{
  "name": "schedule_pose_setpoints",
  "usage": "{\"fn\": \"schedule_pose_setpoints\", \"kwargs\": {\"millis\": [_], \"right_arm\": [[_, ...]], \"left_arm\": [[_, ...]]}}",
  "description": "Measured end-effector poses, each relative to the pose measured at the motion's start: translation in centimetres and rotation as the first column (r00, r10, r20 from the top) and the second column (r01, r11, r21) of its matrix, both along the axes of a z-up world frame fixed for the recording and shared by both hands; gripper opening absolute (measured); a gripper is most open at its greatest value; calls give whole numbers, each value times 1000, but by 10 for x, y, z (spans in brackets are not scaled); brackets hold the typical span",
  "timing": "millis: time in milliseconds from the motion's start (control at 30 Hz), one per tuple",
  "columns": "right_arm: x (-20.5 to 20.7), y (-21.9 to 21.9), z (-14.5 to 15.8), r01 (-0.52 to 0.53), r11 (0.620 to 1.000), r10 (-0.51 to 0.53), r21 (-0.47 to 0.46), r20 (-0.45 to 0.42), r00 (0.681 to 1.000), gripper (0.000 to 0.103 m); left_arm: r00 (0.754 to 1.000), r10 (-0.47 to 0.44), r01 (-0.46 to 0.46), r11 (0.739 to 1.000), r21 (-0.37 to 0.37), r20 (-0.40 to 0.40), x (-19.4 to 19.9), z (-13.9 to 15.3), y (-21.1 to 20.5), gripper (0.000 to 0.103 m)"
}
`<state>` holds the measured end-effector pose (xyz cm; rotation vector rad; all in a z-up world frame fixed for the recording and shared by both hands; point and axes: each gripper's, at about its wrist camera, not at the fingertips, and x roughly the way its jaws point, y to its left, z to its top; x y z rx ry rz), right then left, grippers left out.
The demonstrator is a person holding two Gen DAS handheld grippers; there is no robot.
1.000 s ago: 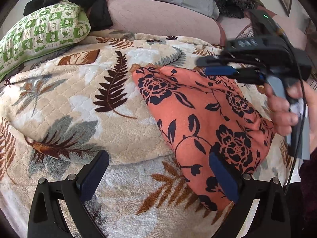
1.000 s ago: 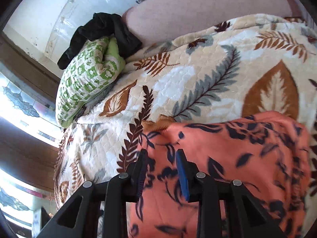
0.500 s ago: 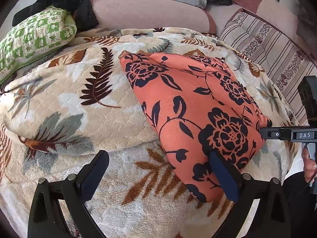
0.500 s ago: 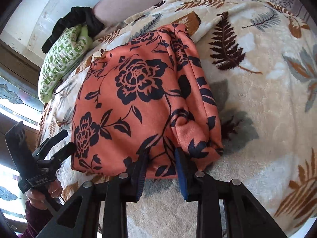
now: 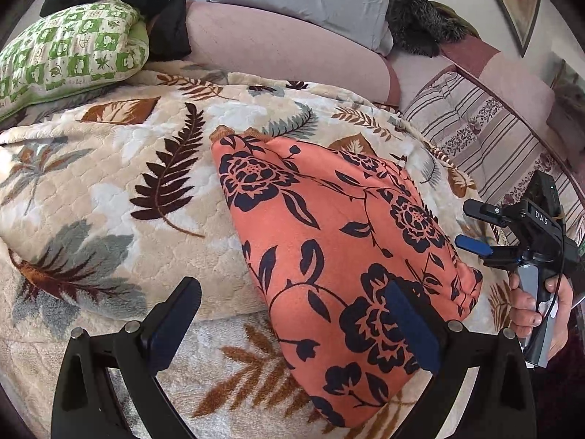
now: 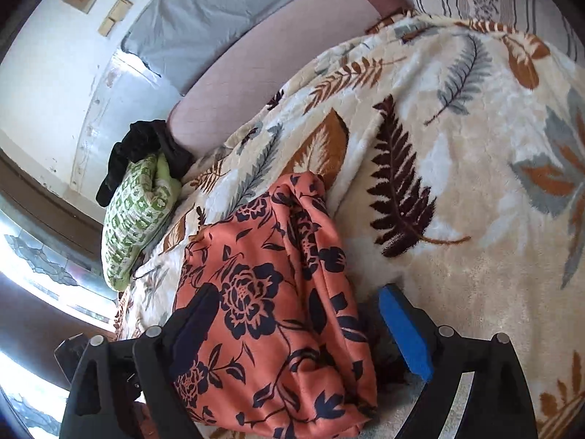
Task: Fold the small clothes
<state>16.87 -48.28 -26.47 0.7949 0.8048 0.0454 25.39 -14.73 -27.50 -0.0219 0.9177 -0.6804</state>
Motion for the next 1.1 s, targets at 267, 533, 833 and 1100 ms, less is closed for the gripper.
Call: {"fn": "schedule_pose_setpoints", "kwargs": {"millis": [267, 533, 833, 1100], "right_arm": [[18, -6, -41, -78, 986, 87, 149, -53, 995, 91], [38, 25, -56, -185, 960, 195, 210, -28, 980, 91], [51, 42, -57, -203, 954, 207, 220, 5, 978, 91], [53, 55, -52, -211, 963, 214, 165, 4, 977, 86]], "left_arm": [[1000, -5, 5, 999, 37, -7, 2, -5, -17, 101], [1000, -17, 17, 999, 37, -6, 0, -6, -25, 101], [999, -22, 23, 999, 30, -25, 3, -9, -36, 101], [999, -5, 6, 999, 37, -34, 8, -13, -40, 101]]}}
